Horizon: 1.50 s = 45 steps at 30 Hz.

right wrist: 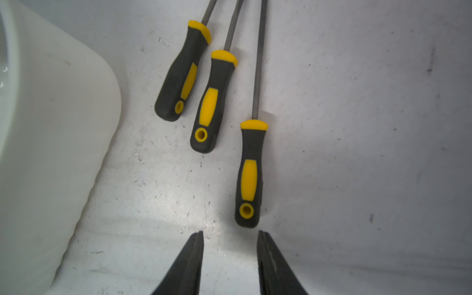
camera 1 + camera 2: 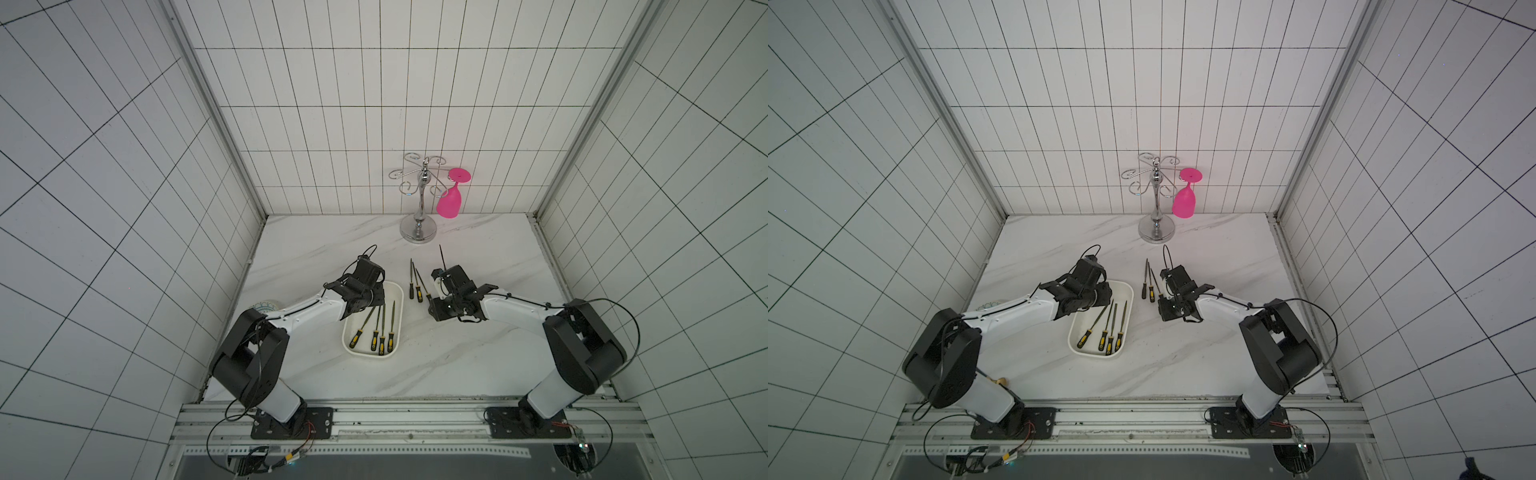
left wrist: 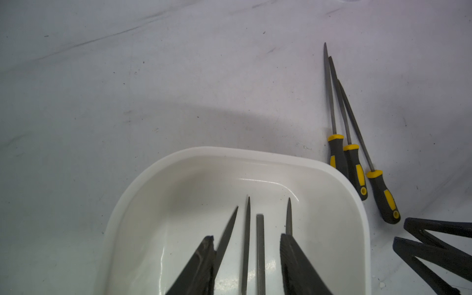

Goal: Put the file tool into the storage box
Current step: Pick up the file tool from the center of the board.

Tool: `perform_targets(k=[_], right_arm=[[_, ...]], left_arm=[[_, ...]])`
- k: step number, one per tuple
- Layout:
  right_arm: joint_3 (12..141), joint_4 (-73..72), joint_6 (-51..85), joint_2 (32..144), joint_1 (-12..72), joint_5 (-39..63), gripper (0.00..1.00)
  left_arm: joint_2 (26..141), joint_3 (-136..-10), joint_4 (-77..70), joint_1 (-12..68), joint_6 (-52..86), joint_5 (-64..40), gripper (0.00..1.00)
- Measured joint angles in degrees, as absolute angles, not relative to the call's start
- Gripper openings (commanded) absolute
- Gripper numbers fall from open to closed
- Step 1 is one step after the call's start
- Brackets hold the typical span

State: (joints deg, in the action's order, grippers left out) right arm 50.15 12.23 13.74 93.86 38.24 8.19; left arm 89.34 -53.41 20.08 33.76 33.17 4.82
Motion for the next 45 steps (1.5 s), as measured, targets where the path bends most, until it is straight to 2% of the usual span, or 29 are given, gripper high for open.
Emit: perform_targets(k=[10,13,15,20,21,31,36,45], right_arm=[[52.58,11.25,13.63,97.65,37.23,5.87,0.39],[53.67,10.83,13.52,99.22,37.08,5.50,0.36],[53.84,10.50,13.47,99.57,37.08,5.37,0.30],[53.84,10.31,13.69,99.61,37.08,5.04,0.01],[53.82,10.24,13.82,99.59,37.08,5.04,0.00],[51.64,8.82,13.96,94.78,37.78,7.60,0.00],[50.28,5.54,13.30,89.34,40.25,13.78,0.00],[49.45,3.22,10.57,86.98,43.18,21.43,0.00]], left_arm=[[89.34,-53.36,18.92,33.76,33.61,3.70,0.45],[89.34,-53.34,18.44,33.76,33.61,3.31,0.45],[89.34,-53.32,18.06,33.76,33.61,3.18,0.49],[89.19,-52.49,16.91,33.76,33.95,2.66,0.58],[89.01,-52.12,16.58,33.76,34.06,2.31,0.59],[85.95,-48.93,10.83,33.76,34.92,-3.05,0.70],[83.79,-48.29,7.09,33.76,35.11,-4.62,0.71],[85.01,-49.41,2.68,33.76,35.48,-6.98,0.70]])
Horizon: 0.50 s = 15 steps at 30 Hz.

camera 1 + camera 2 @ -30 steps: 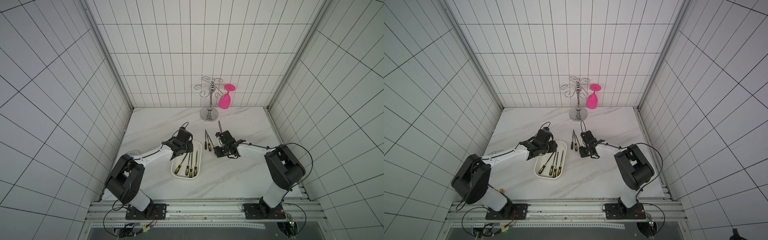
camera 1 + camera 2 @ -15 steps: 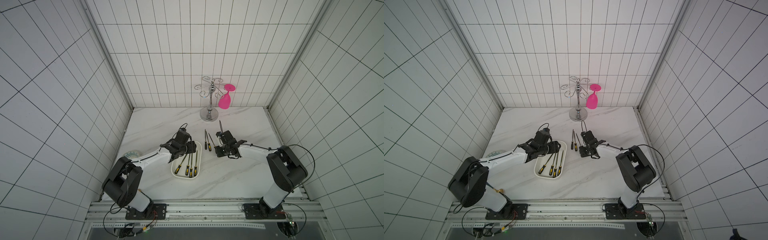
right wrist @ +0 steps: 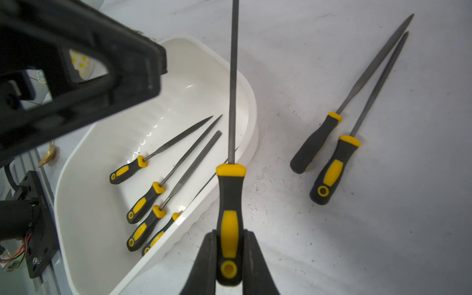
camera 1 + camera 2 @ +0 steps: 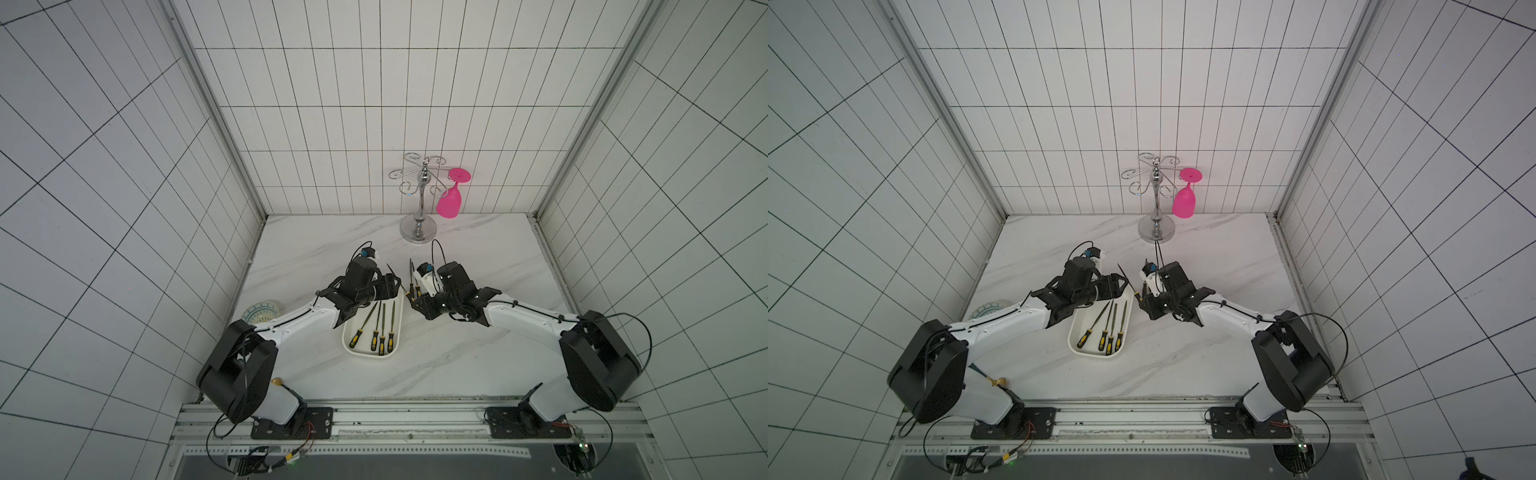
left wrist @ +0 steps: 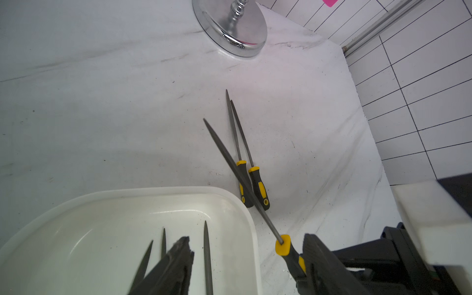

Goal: Put the file tool into the storage box
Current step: Pick up the file tool from the center of the board.

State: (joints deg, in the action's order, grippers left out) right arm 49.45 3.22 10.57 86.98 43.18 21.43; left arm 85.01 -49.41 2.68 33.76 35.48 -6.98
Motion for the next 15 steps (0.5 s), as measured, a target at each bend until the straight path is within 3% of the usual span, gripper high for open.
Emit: perform_targets(k=[7,11,13,15], right_arm=[[48.60,2.24,9.06,82.50,43.57,22.57,0.00],[48.05,1.72,8.47,81.60,43.64,22.92,0.00],[48.03,1.65,8.29,81.58,43.64,22.96,0.00],[48.03,1.52,8.21,81.58,43.64,22.96,0.00]], left_arm=[[88.27,-50.41,0.49,33.76,36.49,-8.95,0.68],[89.19,-51.48,-0.43,33.78,37.12,-10.02,0.61],[89.54,-52.16,-0.97,33.78,37.52,-10.55,0.53],[90.06,-52.95,-1.85,33.76,37.91,-11.20,0.30]])
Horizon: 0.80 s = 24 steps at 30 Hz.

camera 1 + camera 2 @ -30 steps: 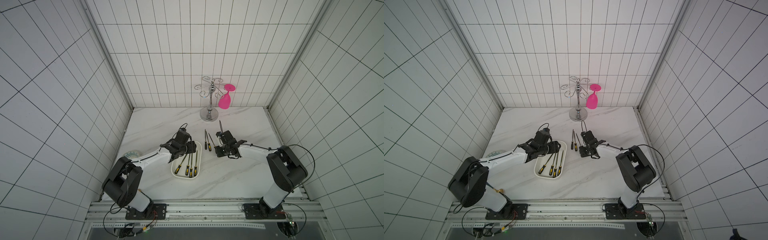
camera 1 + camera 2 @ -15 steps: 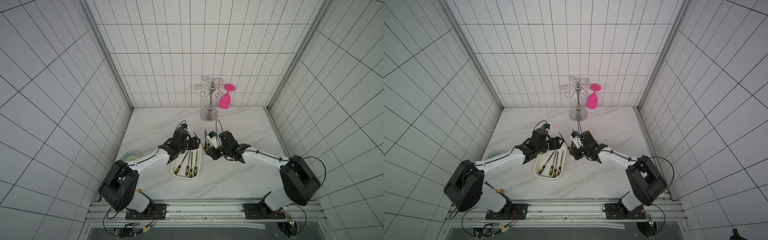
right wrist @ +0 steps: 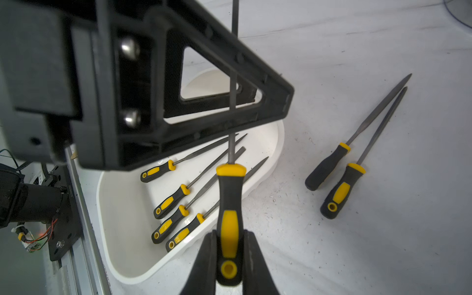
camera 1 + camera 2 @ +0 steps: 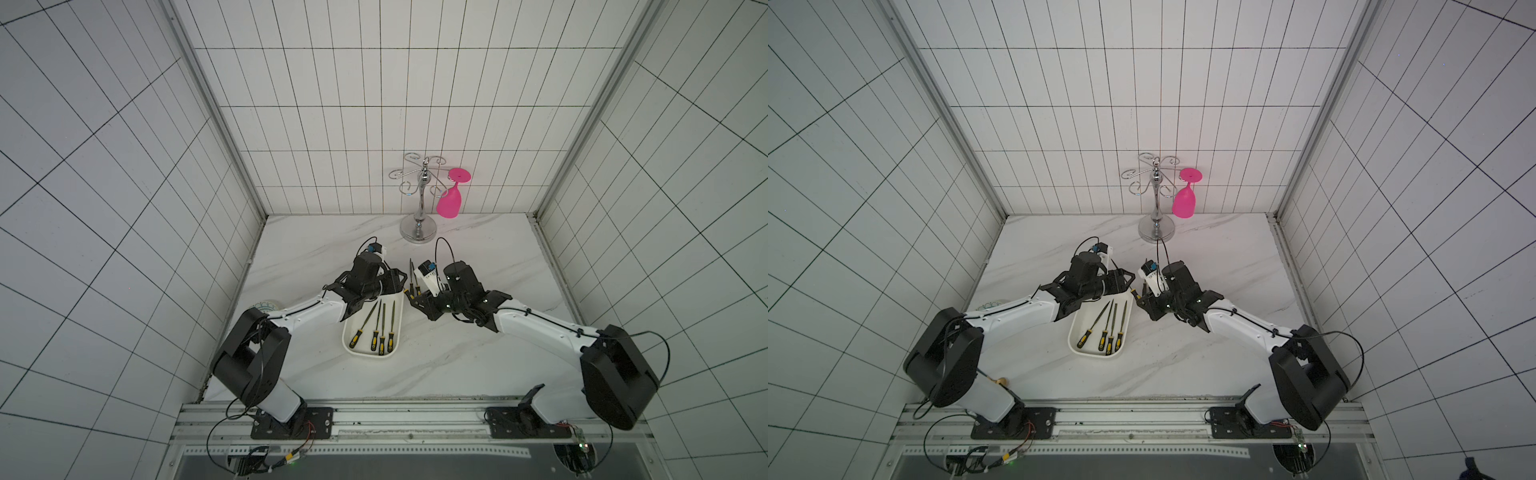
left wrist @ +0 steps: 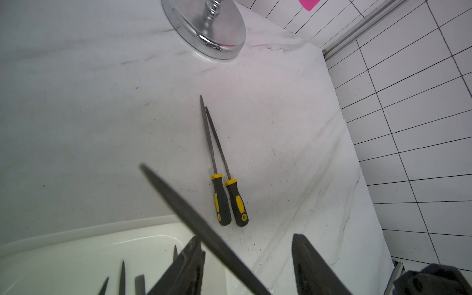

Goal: Put the file tool into the storage box
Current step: Pick up the file tool from the center of the board, then place the file tool in the storage box.

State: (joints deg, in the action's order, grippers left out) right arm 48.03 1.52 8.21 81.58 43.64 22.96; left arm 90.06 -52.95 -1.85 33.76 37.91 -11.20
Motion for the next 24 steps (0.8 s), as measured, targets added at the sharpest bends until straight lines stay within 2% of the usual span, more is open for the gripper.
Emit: perform_targets(k=[3,8,11,12,18,24], right_arm=[[48.03,1.58,8.14,81.58,43.64,22.83,0.00],[47.77,1.52,8.38,81.62,43.90,21.89,0.02],[47.77,1.52,8.69,81.62,43.90,21.74,0.36],[47.77,1.52,8.64,81.65,43.90,21.61,0.40],[47.77,1.54,8.75,81.56,43.90,19.20,0.43],[47.77,1.52,8.97,81.54,43.90,18.06,0.43]], left_arm=[[90.52,-53.47,-3.07,33.76,39.03,-12.23,0.10],[90.52,-54.46,-6.48,34.61,41.17,-15.09,0.00],[90.54,-54.35,-6.48,34.46,41.50,-15.33,0.00],[90.54,-54.30,-6.39,34.46,41.12,-15.25,0.00],[89.01,-50.98,-2.70,34.04,39.29,-12.60,0.00],[81.67,-46.98,3.16,34.04,36.49,-6.44,0.00]])
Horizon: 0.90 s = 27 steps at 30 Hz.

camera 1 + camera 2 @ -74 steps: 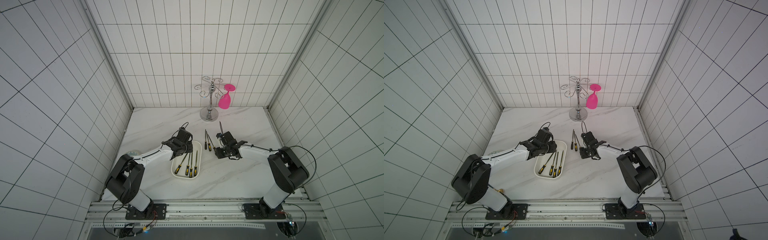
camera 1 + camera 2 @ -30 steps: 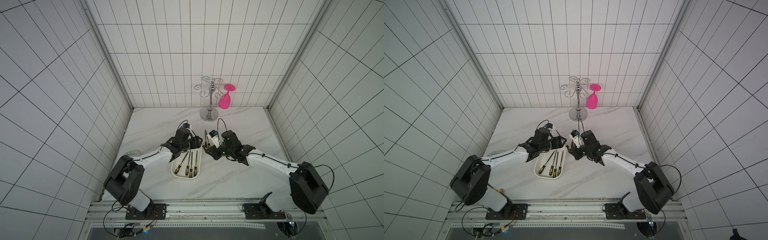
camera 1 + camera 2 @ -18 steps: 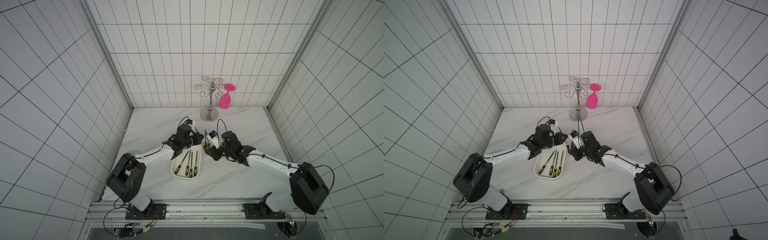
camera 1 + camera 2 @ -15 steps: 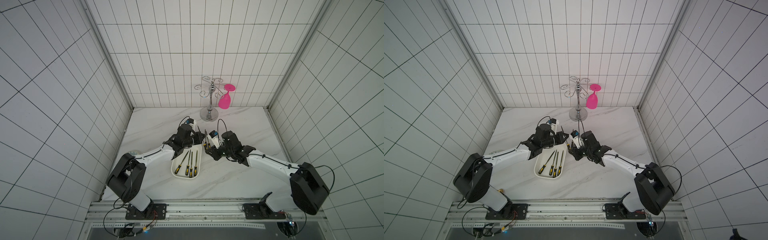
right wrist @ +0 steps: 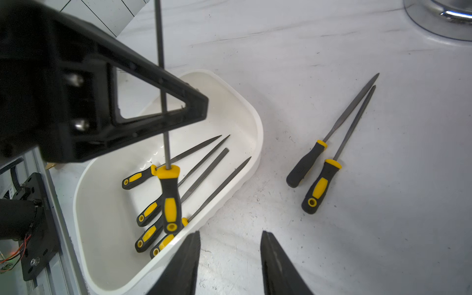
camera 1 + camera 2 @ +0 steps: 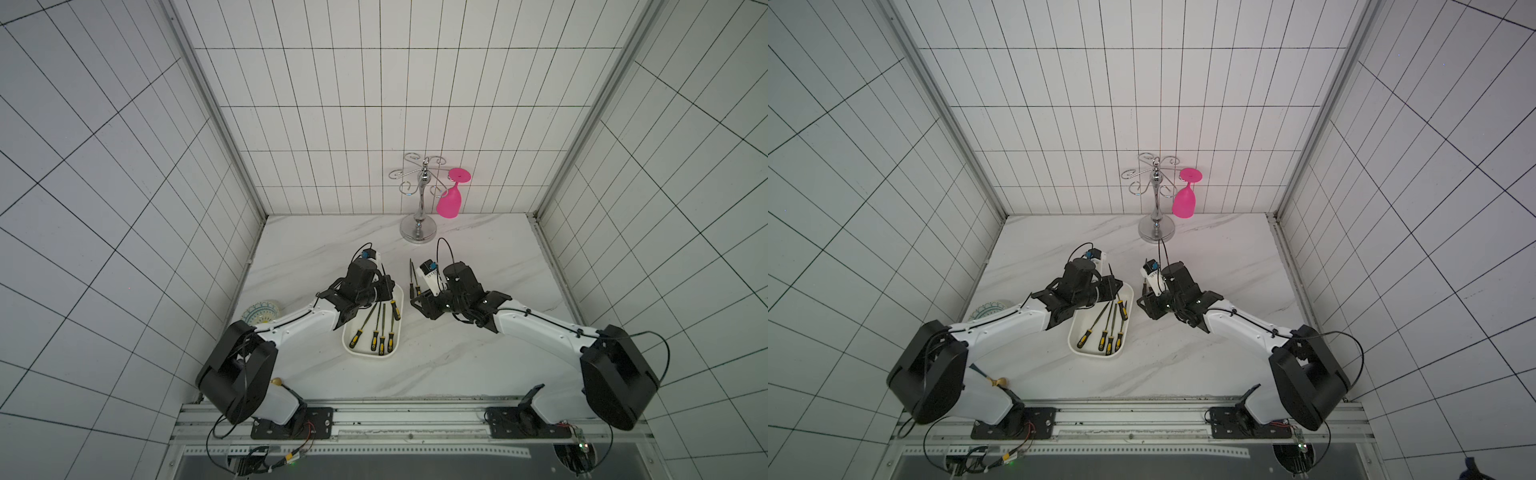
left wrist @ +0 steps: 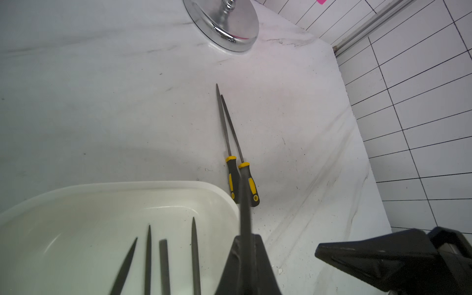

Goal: Put the file tool into the storage box
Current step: Place the file tool in the storage box.

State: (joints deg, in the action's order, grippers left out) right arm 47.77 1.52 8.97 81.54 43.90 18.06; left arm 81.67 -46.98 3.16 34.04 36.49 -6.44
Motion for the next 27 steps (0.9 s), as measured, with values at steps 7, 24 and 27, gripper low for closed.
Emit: perform_targets(k=[7,24,27], right_arm=[[47.77,1.52,9.65,81.71,43.90,17.08,0.43],[48.21,4.54,11.20,89.10,42.50,10.79,0.46],[48.45,4.58,11.92,90.26,40.42,10.11,0.46]], left_arm=[[77.71,-42.59,7.57,34.11,34.89,-1.39,0.00],[87.00,-48.29,13.04,38.09,30.24,-2.66,0.46],[87.64,-48.77,13.50,38.11,30.28,-2.66,0.48]])
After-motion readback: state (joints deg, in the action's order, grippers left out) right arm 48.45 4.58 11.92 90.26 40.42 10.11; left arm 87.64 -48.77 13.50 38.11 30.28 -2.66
